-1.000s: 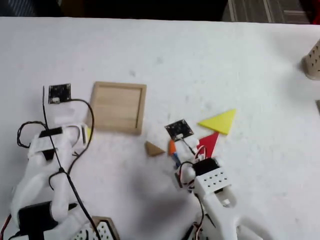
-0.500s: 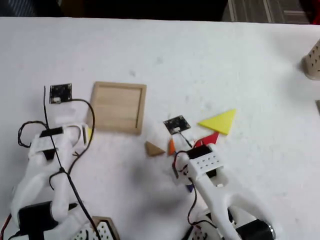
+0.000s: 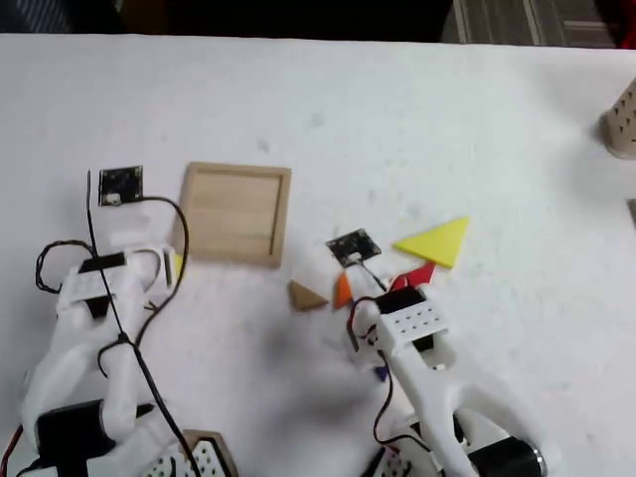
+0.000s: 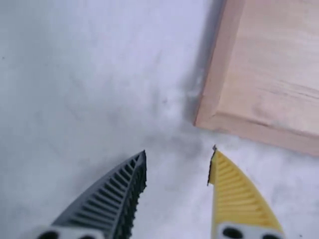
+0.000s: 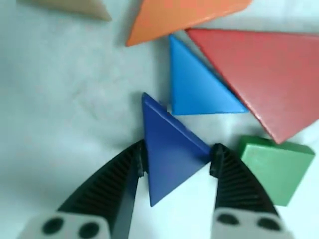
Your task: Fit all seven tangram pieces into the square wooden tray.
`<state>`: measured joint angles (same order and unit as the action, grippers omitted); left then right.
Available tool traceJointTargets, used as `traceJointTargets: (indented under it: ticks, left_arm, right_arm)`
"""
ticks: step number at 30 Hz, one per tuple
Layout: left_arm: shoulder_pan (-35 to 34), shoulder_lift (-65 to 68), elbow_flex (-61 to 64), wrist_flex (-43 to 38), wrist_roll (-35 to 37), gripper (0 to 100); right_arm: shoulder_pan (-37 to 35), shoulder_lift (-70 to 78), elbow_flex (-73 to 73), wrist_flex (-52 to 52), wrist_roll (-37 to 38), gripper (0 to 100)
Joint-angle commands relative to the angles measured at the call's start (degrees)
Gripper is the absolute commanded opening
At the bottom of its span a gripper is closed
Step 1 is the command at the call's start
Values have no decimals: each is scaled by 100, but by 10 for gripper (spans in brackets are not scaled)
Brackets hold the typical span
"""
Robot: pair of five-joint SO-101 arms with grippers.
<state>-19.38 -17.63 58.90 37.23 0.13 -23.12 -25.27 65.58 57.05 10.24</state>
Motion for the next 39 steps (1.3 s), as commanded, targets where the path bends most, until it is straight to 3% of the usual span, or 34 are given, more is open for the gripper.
traceJointTargets:
  ticks: [1, 14, 23, 28, 34, 39]
  left_arm:
    - [66, -251, -35, -79, -62, 230]
    - [-31, -251, -35, -79, -62, 230]
    - [-31, -251, -35, -79, -35, 230]
    - [-31, -251, -35, -88, -26, 230]
    - [-31, -251, -35, -105, -26, 230]
    - [-31, -251, -35, -105, -26, 230]
  right_arm:
    - [154, -22, -105, -4, 273, 84]
    - [189, -31, -580, 101, 308, 57]
    - [171, -13, -2224, 1481, 273, 57]
    - [127, 31, -3051, 1481, 264, 57]
    - [-470, 224, -3754, 1200, 264, 63]
    - [-769, 1393, -4782, 1226, 264, 106]
